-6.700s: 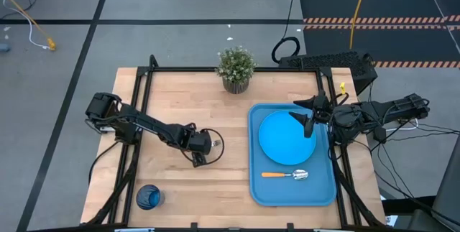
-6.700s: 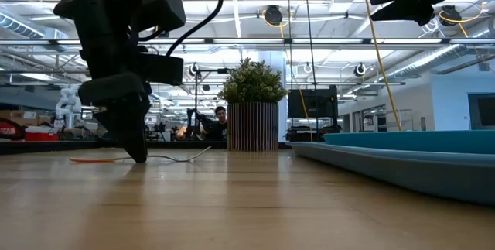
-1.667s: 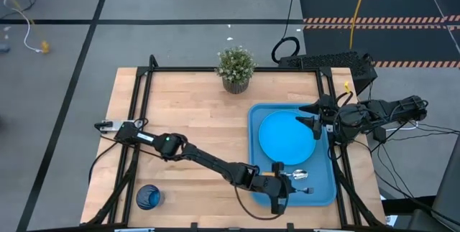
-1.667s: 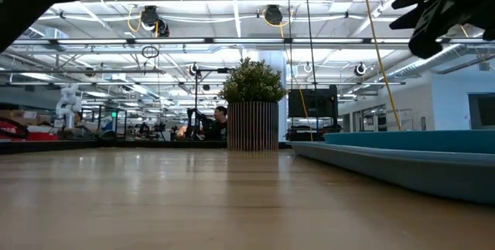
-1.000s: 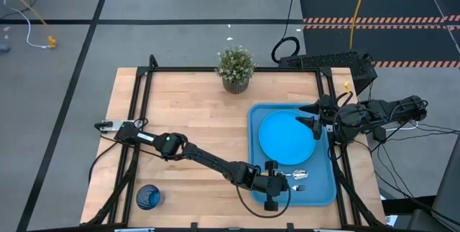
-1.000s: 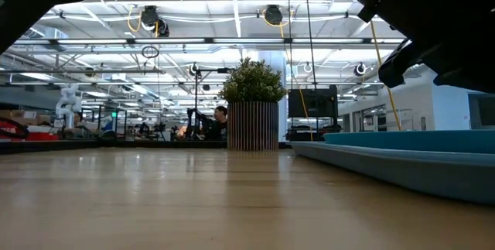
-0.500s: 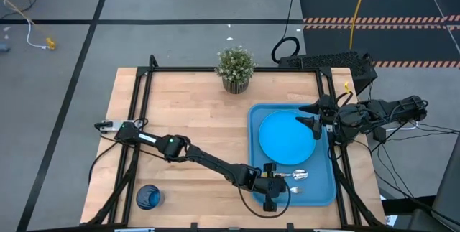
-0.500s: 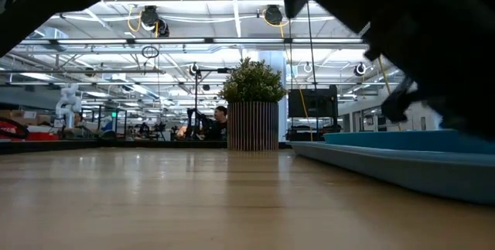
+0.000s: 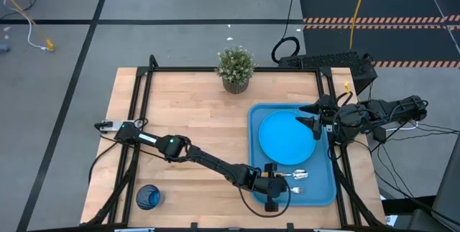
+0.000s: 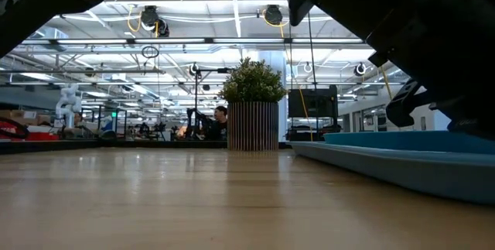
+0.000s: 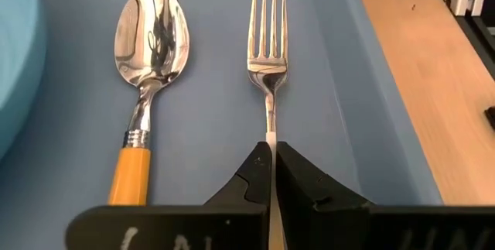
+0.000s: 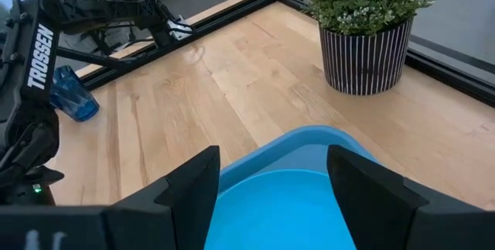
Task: Pick and place plate/cup/fork/spoon on tray
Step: Put the orange fork on the bottom of the orange spoon on the blue tray, then move the blue tray to the center of the table
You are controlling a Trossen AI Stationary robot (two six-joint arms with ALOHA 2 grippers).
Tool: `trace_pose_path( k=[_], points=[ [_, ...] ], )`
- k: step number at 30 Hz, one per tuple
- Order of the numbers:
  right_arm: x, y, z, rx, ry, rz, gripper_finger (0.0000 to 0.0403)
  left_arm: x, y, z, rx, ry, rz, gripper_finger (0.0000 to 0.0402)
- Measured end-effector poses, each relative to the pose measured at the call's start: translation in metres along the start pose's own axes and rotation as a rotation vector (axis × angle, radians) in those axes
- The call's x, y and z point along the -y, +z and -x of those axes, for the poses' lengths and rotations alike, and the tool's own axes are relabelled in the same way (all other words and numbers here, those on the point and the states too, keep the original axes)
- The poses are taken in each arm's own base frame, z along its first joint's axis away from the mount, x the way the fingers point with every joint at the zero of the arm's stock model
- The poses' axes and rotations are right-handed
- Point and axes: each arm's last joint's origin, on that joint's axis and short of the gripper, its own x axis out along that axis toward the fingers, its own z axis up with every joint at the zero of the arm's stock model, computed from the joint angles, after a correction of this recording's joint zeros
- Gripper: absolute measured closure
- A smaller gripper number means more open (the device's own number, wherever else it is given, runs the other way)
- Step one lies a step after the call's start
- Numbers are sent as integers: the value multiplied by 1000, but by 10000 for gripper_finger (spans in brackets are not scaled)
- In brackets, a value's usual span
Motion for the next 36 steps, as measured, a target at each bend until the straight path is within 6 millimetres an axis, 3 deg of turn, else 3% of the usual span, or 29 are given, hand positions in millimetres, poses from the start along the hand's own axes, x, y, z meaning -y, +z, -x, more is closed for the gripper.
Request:
trace_pose_path(
  k=[13,24,36],
  points=[
    [0,0,0,0,0,-4,172,0,-1,0,-2,-1,-1,393],
    [0,0,0,0,0,-4,172,0,0,0,4,0,7,352],
    [-1,0,0,-14,22,1,172,0,4,3,14,-2,-30,348]
  ],
)
